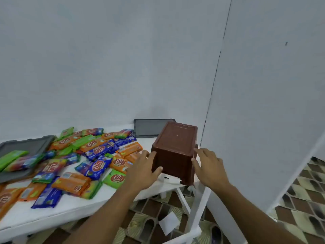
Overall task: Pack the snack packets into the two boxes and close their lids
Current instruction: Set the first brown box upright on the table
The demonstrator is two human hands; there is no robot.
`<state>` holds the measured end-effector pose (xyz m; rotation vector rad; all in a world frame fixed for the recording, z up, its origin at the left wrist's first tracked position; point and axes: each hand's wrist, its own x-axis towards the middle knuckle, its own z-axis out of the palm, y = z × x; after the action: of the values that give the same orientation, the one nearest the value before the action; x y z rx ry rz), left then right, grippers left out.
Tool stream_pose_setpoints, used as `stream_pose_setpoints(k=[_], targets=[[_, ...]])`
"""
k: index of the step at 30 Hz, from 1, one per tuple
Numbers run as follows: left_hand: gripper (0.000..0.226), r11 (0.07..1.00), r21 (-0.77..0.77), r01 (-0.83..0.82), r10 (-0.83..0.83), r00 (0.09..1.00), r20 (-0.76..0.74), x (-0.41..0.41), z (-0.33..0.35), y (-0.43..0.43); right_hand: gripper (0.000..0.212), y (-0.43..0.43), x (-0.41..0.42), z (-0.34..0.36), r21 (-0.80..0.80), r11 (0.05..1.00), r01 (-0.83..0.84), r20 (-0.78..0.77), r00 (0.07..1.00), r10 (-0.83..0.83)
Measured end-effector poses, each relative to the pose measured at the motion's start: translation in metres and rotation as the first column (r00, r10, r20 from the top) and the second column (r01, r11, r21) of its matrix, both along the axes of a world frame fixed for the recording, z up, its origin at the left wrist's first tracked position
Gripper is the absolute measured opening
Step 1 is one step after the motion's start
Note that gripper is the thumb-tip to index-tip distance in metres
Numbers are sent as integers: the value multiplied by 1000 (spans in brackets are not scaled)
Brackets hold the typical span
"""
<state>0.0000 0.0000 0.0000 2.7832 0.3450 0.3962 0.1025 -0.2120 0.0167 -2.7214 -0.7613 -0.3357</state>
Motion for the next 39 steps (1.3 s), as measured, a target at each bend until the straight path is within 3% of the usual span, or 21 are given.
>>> stream_pose_setpoints(k=[4,12,16,19,22,24,26,28,33,36,39], targets=[[50,992,-57,-111,118,982,145,32,-16,2,39,6,49,-4,55,998,18,-36,999,-16],[57,972,-203,-113,171,940,296,62,-38,4,53,23,139,-17,338,937,88,-275,961,9],[73,896,-414,-160,298,908,293,58,-48,-22,67,37,167,-12,528,811,253,-533,842,84],[76,865,-455,-212,349,906,242,56,-60,-42,76,44,182,-9,576,755,312,-663,720,208],[69,881,-400,-250,365,900,240,60,-70,-50,80,42,192,-11,595,756,272,-694,649,312],[78,903,-358,-238,345,899,270,62,-73,-56,92,32,195,-13,609,757,235,-683,640,351],[86,886,-401,-232,357,893,273,67,-70,-64,80,18,196,-12,649,733,205,-640,669,379],[84,851,-469,-236,388,884,260,74,-65,-65,62,4,199,-10,679,714,172,-598,694,401],[79,732,-657,-181,445,857,260,90,-24,-51,48,-25,206,17,760,646,67,-483,724,493],[54,526,-846,-88,481,851,211,89,12,-32,42,-37,218,35,805,593,22,-434,704,562],[81,398,-917,-36,421,895,148,82,26,-3,44,-45,227,41,889,451,82,-406,598,691]])
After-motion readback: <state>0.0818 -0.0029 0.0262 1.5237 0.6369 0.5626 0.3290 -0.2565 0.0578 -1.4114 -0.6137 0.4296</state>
